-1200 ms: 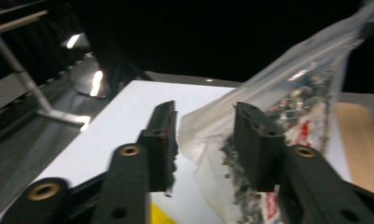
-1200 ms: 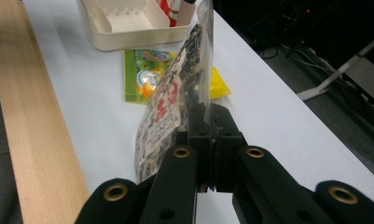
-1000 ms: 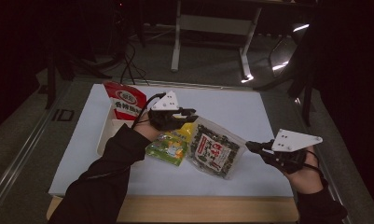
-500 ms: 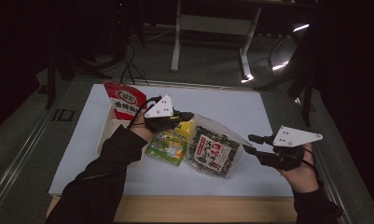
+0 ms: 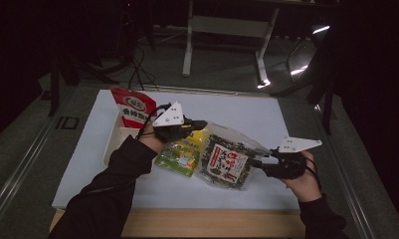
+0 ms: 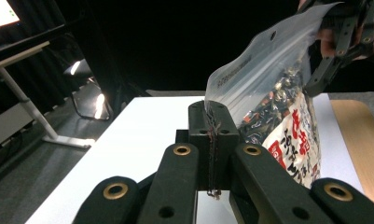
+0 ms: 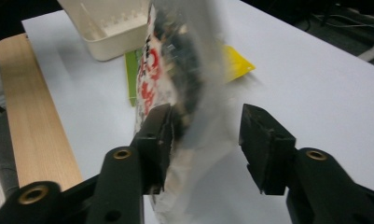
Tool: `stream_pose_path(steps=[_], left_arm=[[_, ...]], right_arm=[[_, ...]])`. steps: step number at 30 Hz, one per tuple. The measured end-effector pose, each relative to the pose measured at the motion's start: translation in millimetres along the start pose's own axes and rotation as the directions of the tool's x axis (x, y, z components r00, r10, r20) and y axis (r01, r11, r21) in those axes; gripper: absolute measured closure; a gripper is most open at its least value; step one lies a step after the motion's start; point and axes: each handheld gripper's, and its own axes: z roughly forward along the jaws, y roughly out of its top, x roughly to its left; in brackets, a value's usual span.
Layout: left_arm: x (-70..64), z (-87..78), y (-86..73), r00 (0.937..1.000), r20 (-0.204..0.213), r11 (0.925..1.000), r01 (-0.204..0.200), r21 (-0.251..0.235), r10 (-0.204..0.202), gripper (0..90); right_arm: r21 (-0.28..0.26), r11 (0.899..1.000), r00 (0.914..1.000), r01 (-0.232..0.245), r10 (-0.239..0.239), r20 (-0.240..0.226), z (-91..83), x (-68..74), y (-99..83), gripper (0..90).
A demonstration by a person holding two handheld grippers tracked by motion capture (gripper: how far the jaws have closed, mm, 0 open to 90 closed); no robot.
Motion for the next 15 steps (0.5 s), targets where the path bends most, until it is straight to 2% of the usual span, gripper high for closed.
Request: stream_pose_path(steps=[3,5,7,10,13,15], left_arm=[[2.0,-2.3,-1.2,0.9997,0.02,0.9998,0.014,0.012,-0.015,90.0],[2.7,-4.6,-2.4,0.9993,0.03,0.9996,0.024,0.015,-0.024,90.0],[2.1,-7.0,-2.5,0.9989,0.043,0.9997,0.021,0.011,-0.021,90.0],[1.2,-9.2,-1.3,0.9987,0.049,0.9997,0.016,0.019,-0.017,90.0],[0.7,-11.0,-1.2,0.9985,0.053,0.9996,0.014,0.024,-0.015,90.0],[0.2,-12.4,-1.2,0.9982,0.06,0.9997,0.009,0.021,-0.01,90.0]], right_arm=[[0.012,1.0,0.9994,-0.001,0.001,-0.036,3.5,-0.2,-2.4,65.3],[0.001,1.0,0.9951,-0.021,0.021,-0.096,3.4,-2.8,-3.2,69.5],[0.003,0.999,0.9919,-0.037,0.037,-0.121,2.6,-4.6,-3.1,70.8],[0.02,1.0,0.9908,-0.011,0.013,-0.135,3.5,-2.1,-0.4,70.6],[0.032,0.999,0.9891,-0.008,0.012,-0.146,5.5,-1.2,2.0,71.6],[0.038,0.999,0.9832,-0.017,0.024,-0.181,5.8,-2.6,2.7,75.0]])
